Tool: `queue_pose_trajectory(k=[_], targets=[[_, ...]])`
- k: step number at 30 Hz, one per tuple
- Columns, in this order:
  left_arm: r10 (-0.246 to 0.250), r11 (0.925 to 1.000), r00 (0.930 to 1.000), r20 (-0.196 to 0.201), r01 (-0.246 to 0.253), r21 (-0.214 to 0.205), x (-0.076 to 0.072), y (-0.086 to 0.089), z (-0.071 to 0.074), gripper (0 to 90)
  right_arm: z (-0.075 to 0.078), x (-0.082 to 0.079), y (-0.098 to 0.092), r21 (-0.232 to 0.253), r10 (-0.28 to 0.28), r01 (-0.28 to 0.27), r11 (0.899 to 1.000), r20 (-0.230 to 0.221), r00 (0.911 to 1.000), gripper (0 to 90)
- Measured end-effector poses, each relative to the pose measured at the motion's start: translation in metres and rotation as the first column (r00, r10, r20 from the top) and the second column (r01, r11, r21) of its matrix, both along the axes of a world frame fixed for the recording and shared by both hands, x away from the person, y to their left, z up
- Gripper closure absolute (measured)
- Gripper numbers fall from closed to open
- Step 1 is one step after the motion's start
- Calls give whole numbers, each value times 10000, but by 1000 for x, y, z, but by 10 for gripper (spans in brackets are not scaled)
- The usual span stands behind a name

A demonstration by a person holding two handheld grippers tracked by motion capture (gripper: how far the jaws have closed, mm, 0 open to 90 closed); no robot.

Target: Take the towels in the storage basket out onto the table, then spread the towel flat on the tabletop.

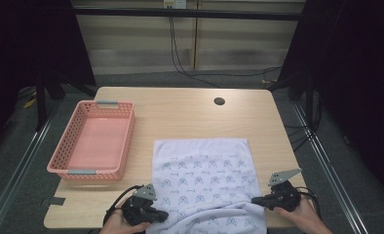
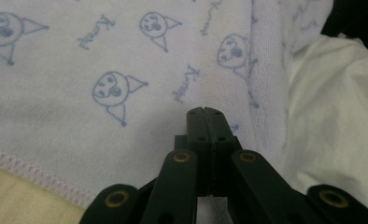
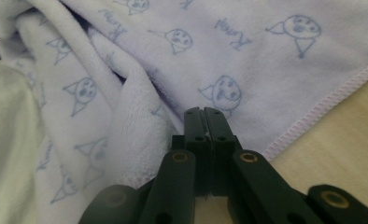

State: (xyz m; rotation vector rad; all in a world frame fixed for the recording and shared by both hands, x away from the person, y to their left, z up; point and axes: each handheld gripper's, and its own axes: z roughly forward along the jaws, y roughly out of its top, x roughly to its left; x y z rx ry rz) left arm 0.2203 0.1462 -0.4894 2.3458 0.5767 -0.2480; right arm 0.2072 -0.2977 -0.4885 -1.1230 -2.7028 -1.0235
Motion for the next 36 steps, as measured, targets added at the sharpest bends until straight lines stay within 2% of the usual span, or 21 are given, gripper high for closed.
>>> queue_pose_trajectory(k=[1, 2, 4, 6, 8, 10, 12, 15, 17, 18, 19, 21, 23, 26, 27, 30, 31, 32, 33, 34, 36], targets=[[5, 9997, 10000, -36, -6, -253, 4, 2, 1, 889, 1, -1, 0, -75, -53, 54, 10000, 127, 9999, 837], [301, 9989, 9995, 116, -296, -371, 8, 3, 4, 877, 2, -1, -1, 181, -151, 146, 9997, 267, 9995, 803], [609, 9945, 9981, 120, -597, -866, 19, 4, 8, 873, 7, 3, -7, 1000, -548, 456, 9939, 916, 9943, 792], [1086, 9891, 9934, 363, -1043, -1040, 33, 2, 12, 875, 13, 11, -9, 1318, -927, 744, 9885, 1385, 9860, 773], [1632, 9790, 9862, 292, -1582, -1288, 50, -1, 14, 793, 15, 26, -11, 1465, -1202, 970, 9844, 1592, 9799, 731], [1866, 9745, 9812, 501, -1784, -1358, 62, -6, 18, 772, 15, 46, -12, 1385, -1542, 1303, 9818, 1794, 9716, 696], [2166, 9700, 9742, 633, -2074, -1271, 75, -12, 22, 700, 15, 67, -13, 1281, -1822, 1592, 9789, 1943, 9639, 653], [2260, 9687, 9699, 904, -2140, -1261, 91, -20, 25, 679, 14, 101, -14, 993, -2234, 2058, 9735, 2248, 9485, 605], [2342, 9658, 9677, 935, -2206, -1361, 102, -23, 23, 669, 12, 122, -17, 1090, -2574, 2384, 9650, 2236, 9401, 597], [2526, 9605, 9632, 921, -2381, -1443, 107, -24, 21, 662, 10, 131, -17, 1028, -2690, 2513, 9624, 2347, 9341, 589], [2542, 9613, 9632, 870, -2418, -1324, 112, -23, 21, 663, 8, 139, -17, 1004, -2781, 2616, 9599, 2279, 9331, 585], [2730, 9550, 9581, 865, -2591, -1446, 117, -21, 19, 657, 3, 154, -15, 904, -2974, 2839, 9546, 2354, 9253, 558], [2834, 9532, 9550, 876, -2706, -1346, 120, -18, 18, 646, -3, 165, -12, 801, -3070, 2964, 9517, 2468, 9192, 550], [2905, 9512, 9531, 848, -2780, -1339, 121, -15, 17, 638, -7, 171, -9, 823, -3118, 3008, 9501, 2404, 9192, 542], [2976, 9496, 9507, 876, -2853, -1297, 122, -14, 16, 634, -12, 177, -5, 533, -3088, 3053, 9508, 2466, 9186, 529], [3023, 9489, 9478, 1018, -2890, -1269, 122, -13, 16, 622, -16, 177, -3, 322, -3031, 3044, 9520, 2384, 9227, 521], [3172, 9432, 9432, 986, -3030, -1360, 123, -13, 17, 616, -18, 175, -3, 278, -3021, 3050, 9519, 2498, 9200, 520], [3242, 9411, 9408, 993, -3101, -1351, 123, -12, 17, 602, -18, 174, -2, 260, -3006, 3040, 9523, 2508, 9202, 535], [3259, 9403, 9402, 991, -3115, -1368, 124, -12, 18, 600, -18, 173, -1, 224, -2897, 2936, 9557, 2497, 9240, 566], [3218, 9422, 9412, 1031, -3077, -1324, 124, -12, 18, 600, -18, 171, 0, 140, -2840, 2904, 9568, 2580, 9235, 594], [3357, 9375, 9361, 1046, -3213, -1340, 126, -12, 18, 593, -18, 167, 2, 198, -2653, 2692, 9629, 2546, 9300, 770]])
